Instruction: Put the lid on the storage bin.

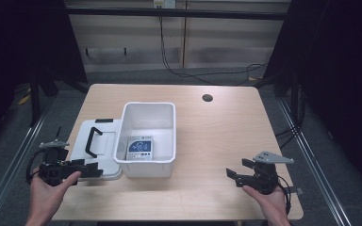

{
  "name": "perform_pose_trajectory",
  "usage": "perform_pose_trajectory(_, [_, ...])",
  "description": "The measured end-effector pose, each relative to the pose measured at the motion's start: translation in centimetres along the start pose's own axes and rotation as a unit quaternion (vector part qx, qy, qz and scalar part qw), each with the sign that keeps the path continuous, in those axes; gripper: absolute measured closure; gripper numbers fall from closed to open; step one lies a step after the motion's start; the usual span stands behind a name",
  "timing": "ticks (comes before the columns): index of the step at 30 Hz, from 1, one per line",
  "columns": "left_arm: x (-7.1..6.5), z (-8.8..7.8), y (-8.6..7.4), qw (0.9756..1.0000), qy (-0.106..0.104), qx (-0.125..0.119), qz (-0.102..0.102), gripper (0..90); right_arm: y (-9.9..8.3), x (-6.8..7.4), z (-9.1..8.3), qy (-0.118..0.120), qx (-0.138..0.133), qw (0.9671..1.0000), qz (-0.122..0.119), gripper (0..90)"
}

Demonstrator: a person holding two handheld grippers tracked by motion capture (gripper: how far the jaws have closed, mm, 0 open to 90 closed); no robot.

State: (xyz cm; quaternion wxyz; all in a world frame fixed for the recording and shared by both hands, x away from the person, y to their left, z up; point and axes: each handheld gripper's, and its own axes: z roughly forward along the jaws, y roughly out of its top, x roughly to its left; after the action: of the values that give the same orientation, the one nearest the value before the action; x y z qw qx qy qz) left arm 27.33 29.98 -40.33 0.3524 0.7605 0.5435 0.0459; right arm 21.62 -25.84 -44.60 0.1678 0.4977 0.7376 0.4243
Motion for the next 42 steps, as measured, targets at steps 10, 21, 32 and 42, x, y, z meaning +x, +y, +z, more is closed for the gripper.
perform_pose_trajectory(10, [0.4,-0.1,0.8,0.9996,0.007,0.021,0.017,46.3,0.1,0.1,0.1,0.002,0.002,1.0,-0.002,23.1])
perform_pose_trajectory(21, [1.3,0.5,2.8,0.999,0.032,0.032,0.007,46.9,0.1,0.1,0.2,0.008,0.008,0.9999,-0.003,22.8])
perform_pose_trajectory(32, [2.3,1.3,5.2,0.9973,0.052,0.053,0.002,55.1,0.1,0.2,0.6,0.007,0.019,0.9998,-0.005,22.9])
perform_pose_trajectory(42, [3.2,1.4,7.5,0.9959,0.058,0.068,-0.017,54.1,0.0,0.3,0.6,0.01,0.022,0.9997,-0.008,22.8])
